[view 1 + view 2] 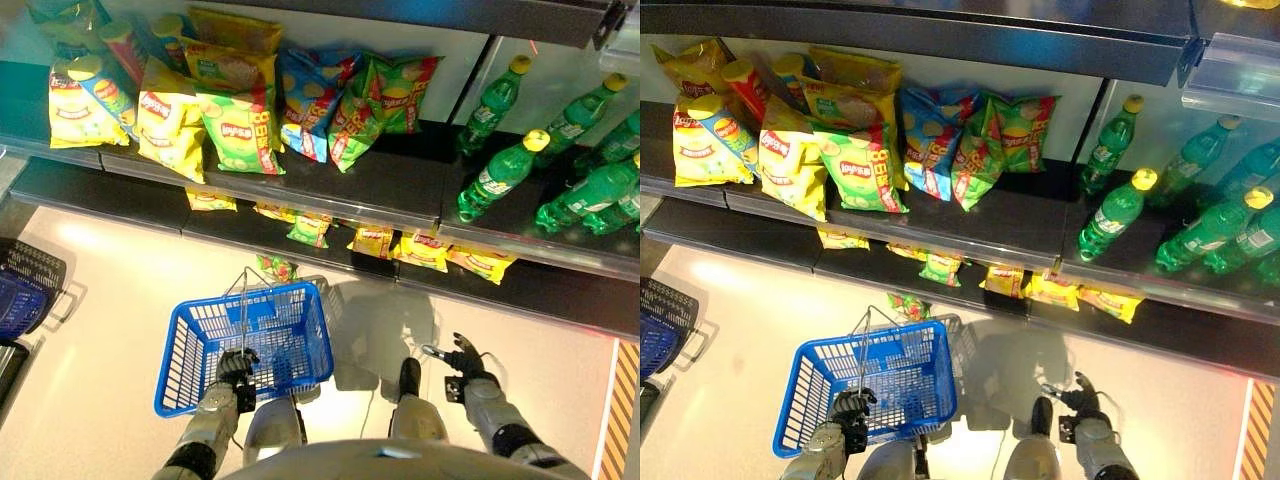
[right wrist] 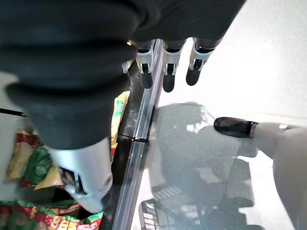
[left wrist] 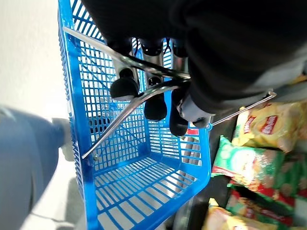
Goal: Pick up the snacks into the basket
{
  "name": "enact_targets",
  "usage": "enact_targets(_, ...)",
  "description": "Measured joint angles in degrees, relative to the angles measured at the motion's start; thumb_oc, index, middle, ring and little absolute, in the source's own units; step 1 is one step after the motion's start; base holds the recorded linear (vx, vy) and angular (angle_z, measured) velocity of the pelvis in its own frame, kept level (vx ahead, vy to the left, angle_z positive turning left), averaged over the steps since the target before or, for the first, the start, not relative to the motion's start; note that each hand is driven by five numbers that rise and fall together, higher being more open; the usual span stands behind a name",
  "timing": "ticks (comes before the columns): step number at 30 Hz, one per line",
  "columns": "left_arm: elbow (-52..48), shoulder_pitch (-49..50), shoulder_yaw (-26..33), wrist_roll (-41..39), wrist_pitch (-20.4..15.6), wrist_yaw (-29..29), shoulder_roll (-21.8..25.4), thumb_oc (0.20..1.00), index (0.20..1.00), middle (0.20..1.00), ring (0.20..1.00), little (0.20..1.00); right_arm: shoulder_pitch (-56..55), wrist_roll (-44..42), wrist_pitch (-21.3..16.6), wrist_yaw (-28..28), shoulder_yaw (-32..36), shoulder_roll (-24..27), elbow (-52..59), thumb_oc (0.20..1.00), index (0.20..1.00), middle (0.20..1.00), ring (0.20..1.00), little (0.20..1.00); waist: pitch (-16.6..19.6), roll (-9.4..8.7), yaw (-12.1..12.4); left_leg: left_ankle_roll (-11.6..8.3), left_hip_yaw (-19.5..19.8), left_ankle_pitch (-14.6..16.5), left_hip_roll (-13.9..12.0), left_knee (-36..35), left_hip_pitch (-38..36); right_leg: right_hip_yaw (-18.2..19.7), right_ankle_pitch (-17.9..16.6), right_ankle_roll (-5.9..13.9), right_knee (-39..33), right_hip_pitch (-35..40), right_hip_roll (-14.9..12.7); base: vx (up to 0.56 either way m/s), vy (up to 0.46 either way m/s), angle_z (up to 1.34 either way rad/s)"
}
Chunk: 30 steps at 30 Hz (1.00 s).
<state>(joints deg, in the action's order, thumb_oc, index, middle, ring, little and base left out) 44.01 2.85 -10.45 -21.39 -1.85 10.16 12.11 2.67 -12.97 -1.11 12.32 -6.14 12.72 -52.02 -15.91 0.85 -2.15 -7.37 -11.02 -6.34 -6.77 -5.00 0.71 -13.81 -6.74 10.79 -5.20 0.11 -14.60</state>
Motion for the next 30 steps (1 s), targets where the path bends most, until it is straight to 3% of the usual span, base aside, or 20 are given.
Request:
enact_targets(9, -0.6, 0.9, 0.4, -0.7, 0.3, -1.4, -1.1, 0.200, 0.200, 0.200, 0.200, 0.200, -3.1, 0.0, 0.3, 0.0, 1.1, 0.3, 2.5, 1.000, 1.000, 1.000, 1.000, 1.000, 2.4, -0.42, -0.2, 0.20, -0.5, 0.6, -0.3, 0.0, -2.2, 0.8, 0.0, -0.06, 0.0, 1.7, 0.2, 0.04, -0.021, -0.05)
enact_targets(12, 0.4, 0.9, 0.4, 2.3, 0.5, -1.3, -1.1, 0.200, 0.200, 0.200, 0.200, 0.200, -4.3, 0.0, 0.3, 0.2, 1.1, 0.3, 3.1, 1.000, 1.000, 1.000, 1.000, 1.000, 3.4, -0.59, -0.3, 0.20, -0.7, 0.6, -0.4, 0.0, -2.6, 1.0, 0.0, -0.08, 0.0, 1.8, 0.3, 0.02, -0.022, -0.03)
enact_targets(18, 12.8, -1.9, 0.5, 13.9, 2.3, 2.5, -2.1, 0.200, 0.200, 0.200, 0.200, 0.200, -6.0, 0.0, 0.2, 1.8, 1.2, 0.7, 9.4, 1.000, 1.000, 1.000, 1.000, 1.000, 5.6, -0.65, -1.5, -0.09, -1.6, 1.0, -1.0, -0.1, -3.1, 1.8, 0.3, -0.08, -0.1, 1.6, 0.9, 0.01, -0.011, -0.07)
enact_targets(23, 24.5, -5.1, 3.9, 17.6, 2.7, 3.7, -4.0, 0.200, 0.200, 0.200, 0.200, 0.200, -8.1, -0.1, 0.0, 2.7, 1.6, 2.3, 16.9, 1.000, 1.000, 1.000, 1.000, 1.000, 7.2, -0.63, -1.8, -0.34, -2.2, 1.1, -1.4, -0.1, -3.2, 2.3, 0.3, -0.21, -0.1, 1.2, 1.3, 0.03, -0.011, -0.06)
enact_targets(30, 26.2, -5.2, 8.0, 18.4, 3.9, 4.8, -4.5, 0.200, 0.200, 0.200, 0.200, 0.200, -10.7, 1.1, -1.0, 3.3, 2.7, 4.8, 29.4, 1.000, 1.000, 1.000, 1.000, 1.000, 8.7, -0.53, -1.6, -0.43, -2.9, 1.3, -1.4, 0.0, -3.2, 2.9, 0.2, -0.52, -0.1, 0.7, 1.4, 0.01, -0.007, -0.04)
